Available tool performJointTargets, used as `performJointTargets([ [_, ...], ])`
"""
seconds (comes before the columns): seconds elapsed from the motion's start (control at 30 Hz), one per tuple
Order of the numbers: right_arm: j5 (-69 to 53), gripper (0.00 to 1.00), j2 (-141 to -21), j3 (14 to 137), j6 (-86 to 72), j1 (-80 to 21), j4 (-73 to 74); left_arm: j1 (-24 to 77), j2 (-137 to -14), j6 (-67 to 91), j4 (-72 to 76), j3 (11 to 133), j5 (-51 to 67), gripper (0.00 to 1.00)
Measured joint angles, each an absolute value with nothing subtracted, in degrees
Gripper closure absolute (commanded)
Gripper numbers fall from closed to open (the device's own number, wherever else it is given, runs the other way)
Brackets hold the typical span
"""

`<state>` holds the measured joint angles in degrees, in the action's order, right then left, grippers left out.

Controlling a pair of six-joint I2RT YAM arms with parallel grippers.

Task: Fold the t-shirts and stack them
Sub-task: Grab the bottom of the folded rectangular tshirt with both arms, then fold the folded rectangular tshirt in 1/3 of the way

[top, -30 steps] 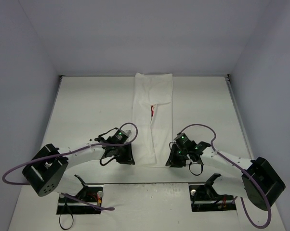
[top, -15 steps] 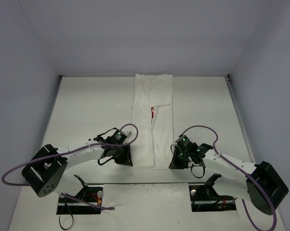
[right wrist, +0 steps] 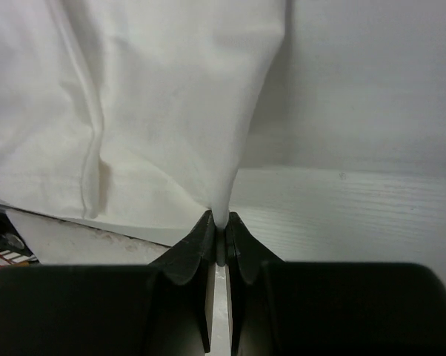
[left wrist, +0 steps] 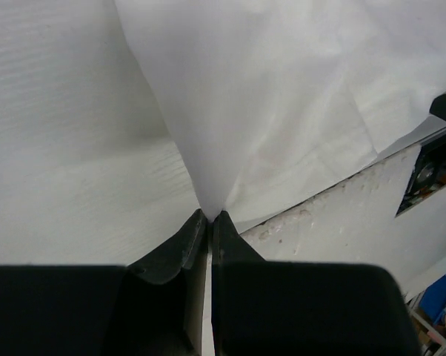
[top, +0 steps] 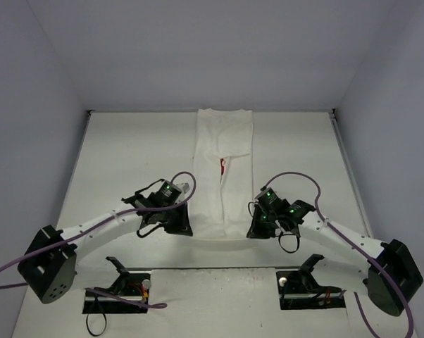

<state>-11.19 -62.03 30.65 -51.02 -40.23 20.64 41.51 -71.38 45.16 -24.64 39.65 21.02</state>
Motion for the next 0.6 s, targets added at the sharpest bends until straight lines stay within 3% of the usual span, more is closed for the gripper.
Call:
performJointTargets([
  [0.3, -4.3, 1.00, -71.4, 47.1, -45.2, -39.8, 27.0, 35.0, -71.5, 44.5, -31.0, 49.5, 18.0, 1.00],
  [0.6, -2.4, 1.00, -83.1, 60.3, -37.8, -31.6, 28.2, 27.4, -87.2, 39.2, -31.8, 66.1, 18.6, 1.00],
])
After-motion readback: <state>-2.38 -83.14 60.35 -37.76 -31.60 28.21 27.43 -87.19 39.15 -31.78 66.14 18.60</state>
